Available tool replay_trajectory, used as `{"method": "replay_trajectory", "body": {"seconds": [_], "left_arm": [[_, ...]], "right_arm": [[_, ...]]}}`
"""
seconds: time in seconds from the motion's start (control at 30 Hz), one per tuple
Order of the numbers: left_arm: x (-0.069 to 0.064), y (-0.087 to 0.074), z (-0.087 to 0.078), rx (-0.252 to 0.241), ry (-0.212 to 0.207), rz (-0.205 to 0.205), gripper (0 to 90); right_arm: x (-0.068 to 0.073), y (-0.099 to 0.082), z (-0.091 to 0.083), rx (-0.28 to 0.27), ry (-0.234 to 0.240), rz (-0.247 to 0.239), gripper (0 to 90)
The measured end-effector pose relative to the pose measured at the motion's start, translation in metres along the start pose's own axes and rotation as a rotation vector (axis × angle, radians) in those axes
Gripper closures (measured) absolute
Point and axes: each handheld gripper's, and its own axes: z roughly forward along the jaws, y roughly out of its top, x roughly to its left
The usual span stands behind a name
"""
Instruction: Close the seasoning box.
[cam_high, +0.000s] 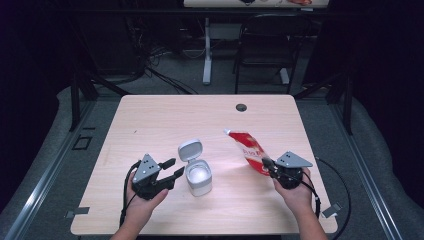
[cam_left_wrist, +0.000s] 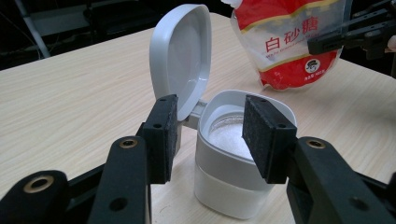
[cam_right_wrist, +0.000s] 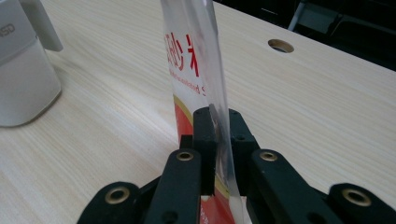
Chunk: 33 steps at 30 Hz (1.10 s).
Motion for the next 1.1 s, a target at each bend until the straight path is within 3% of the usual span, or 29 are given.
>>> {"method": "replay_trajectory", "body": {"seconds": [0.17,0.37,0.63,1.0,1.1], "left_arm": [[0.001,0.0,-0.001,-0.002,0.003,-0.004,55.6],[0.002,0.0,-0.001,-0.006,0.006,-0.008,55.6],[0.004,0.0,-0.002,-0.008,0.009,-0.011,55.6],[0.004,0.001,-0.003,-0.01,0.009,-0.011,55.5],[0.005,0.001,-0.003,-0.018,0.011,-0.015,55.4]], "right_arm": [[-0.001,-0.004,0.001,0.041,-0.002,-0.022,83.0],[-0.006,-0.009,0.0,0.056,0.009,0.005,79.4],[-0.008,-0.017,0.001,0.096,0.023,0.029,65.2],[-0.01,-0.02,-0.005,0.086,0.004,0.045,59.4],[-0.012,-0.021,-0.005,0.064,0.004,0.069,58.1]]}}
